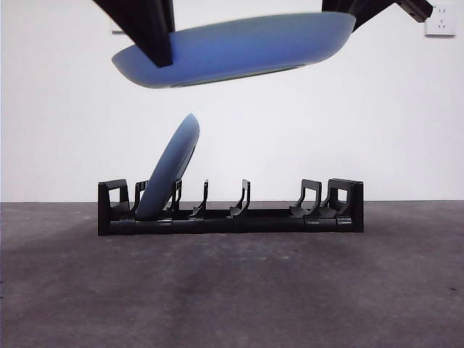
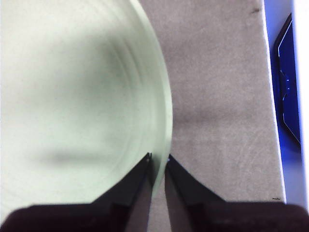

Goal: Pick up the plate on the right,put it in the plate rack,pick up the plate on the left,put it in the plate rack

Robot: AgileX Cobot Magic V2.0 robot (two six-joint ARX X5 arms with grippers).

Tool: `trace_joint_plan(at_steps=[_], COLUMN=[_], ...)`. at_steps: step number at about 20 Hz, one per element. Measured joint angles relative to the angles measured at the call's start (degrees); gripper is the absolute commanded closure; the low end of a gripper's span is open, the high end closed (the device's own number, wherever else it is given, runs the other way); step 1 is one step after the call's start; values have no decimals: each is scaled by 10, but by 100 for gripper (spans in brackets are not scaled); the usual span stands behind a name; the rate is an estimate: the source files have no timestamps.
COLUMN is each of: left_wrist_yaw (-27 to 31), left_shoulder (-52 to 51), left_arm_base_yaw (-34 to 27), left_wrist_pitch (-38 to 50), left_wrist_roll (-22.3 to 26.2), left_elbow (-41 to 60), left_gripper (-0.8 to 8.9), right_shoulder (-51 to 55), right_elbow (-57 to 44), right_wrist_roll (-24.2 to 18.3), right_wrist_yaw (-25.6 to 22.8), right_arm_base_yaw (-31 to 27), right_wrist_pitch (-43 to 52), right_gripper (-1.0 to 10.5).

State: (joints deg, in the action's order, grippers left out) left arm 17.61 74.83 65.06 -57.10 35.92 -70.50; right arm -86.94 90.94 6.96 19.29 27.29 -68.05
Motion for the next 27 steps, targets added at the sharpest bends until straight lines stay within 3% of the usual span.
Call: trace_joint_plan(at_steps=[9, 14, 18, 24, 27], left_wrist_yaw=[0, -9, -48, -91, -136], left_shoulder=[-1, -7, -10, -10, -10], left_arm_base_yaw=[0, 0, -1, -9, -29], left_wrist_pitch=[2, 4, 16, 92, 179], left_wrist_roll=[0, 0, -23, -50, -93], left_elbow=[0, 0, 0, 1, 1], left_gripper=[822, 822, 822, 822, 822], right_shoulder=[0, 0, 0, 9, 38], right_elbow=[0, 0, 10, 75, 151], right_wrist_roll=[0, -1, -6, -16, -18], right_wrist_yaw=[0, -3, -33, -56, -126], right_arm_base_yaw=[0, 0, 0, -2, -2], right_wrist_pitch=[-1, 2, -3, -26, -31], right_gripper=[958, 870, 716, 716, 717])
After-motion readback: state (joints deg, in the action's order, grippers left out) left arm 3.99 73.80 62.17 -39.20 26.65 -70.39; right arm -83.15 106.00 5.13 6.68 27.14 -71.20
